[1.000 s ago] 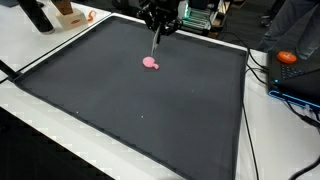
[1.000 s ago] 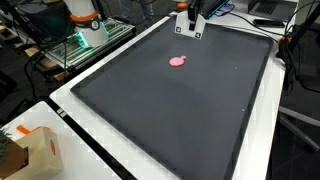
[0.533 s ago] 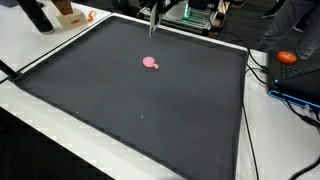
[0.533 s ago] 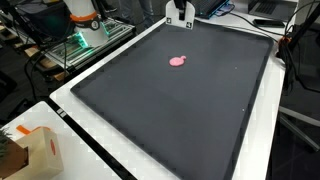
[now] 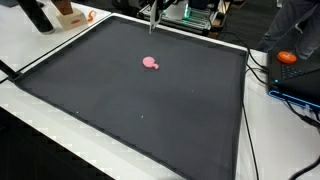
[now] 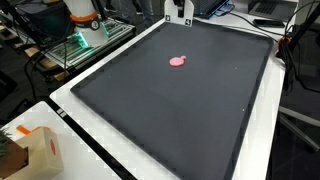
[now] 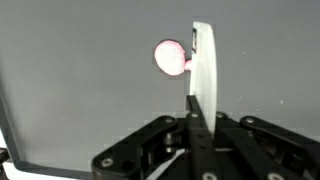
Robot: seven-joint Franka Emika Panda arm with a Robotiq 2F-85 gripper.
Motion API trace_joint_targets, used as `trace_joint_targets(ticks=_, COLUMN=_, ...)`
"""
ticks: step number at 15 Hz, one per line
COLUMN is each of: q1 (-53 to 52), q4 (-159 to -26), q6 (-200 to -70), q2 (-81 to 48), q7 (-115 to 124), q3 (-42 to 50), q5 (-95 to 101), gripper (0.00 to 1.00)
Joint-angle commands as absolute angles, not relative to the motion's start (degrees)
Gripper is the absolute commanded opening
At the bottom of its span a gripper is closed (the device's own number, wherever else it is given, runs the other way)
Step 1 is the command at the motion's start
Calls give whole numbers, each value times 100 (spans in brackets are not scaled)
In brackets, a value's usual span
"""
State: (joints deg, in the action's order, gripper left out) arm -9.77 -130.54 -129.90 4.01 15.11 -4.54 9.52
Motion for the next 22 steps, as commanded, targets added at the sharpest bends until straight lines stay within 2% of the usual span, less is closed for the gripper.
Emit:
trace_joint_targets(ticks=1, q1=-852, q4=-13043, q6=-12975, q2=403, q7=1498, q3=-579, q5=935, gripper=4)
trace_joint_targets(ticks=9, q1=-852, q4=-13040, q6=-12975, q2=403, q7=1498, q3=-583, q5=935, gripper=4)
trace_joint_targets(ticks=10, q1=-844, q4=-12996, q6=-13003, q2=312, q7=1447, q3=-569, q5=909, gripper=1)
trace_joint_targets(ticks=22, q1=-559, q4=-13004, q6=-14413, q2=-990, q7=1196, q3=-389, q5=622, gripper=1)
